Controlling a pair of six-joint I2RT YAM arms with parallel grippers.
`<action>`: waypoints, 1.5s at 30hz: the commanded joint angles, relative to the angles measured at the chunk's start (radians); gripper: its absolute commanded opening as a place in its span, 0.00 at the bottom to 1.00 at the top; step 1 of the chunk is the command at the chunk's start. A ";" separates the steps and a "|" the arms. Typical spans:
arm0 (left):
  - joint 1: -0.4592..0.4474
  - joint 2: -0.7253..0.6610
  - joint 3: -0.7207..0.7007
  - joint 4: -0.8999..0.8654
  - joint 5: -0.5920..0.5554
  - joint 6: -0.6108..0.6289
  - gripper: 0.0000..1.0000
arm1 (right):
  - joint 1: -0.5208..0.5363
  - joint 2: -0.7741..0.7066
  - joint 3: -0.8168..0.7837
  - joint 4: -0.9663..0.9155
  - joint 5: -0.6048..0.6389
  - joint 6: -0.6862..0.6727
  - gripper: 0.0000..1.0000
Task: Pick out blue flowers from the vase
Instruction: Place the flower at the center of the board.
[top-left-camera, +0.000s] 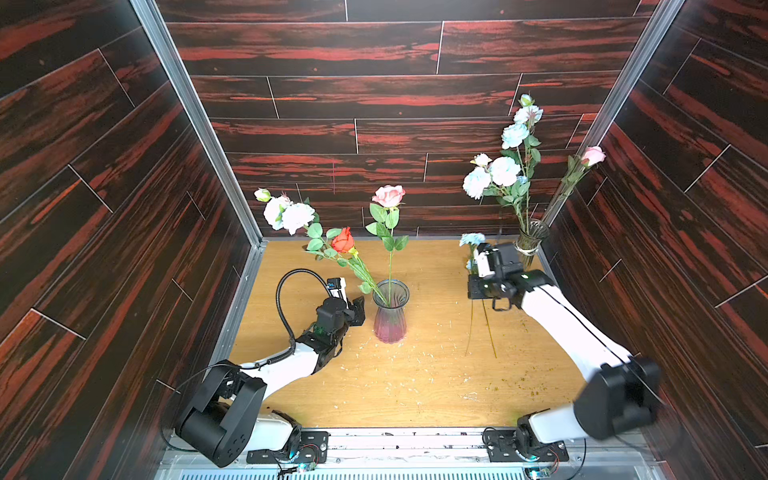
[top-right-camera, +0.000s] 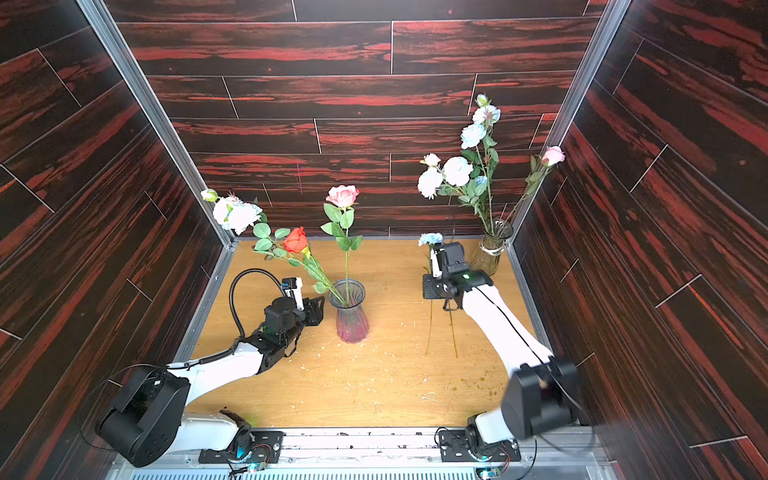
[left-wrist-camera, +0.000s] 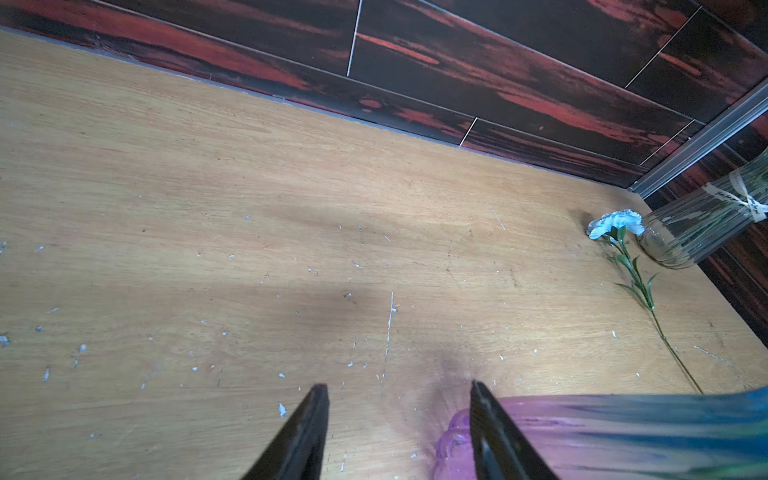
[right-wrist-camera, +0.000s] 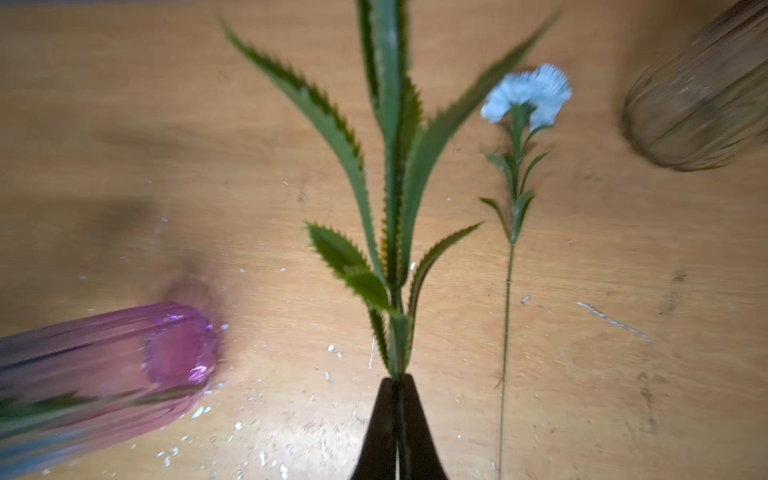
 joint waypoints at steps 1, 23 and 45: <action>0.002 -0.024 0.000 0.011 -0.010 0.002 0.56 | -0.020 0.108 0.077 0.002 -0.020 -0.025 0.00; 0.001 -0.008 0.017 -0.006 -0.004 0.004 0.56 | -0.119 0.595 0.370 -0.073 -0.003 -0.118 0.00; 0.002 -0.011 0.012 -0.003 -0.003 0.003 0.56 | -0.149 0.533 0.270 -0.103 -0.039 -0.111 0.00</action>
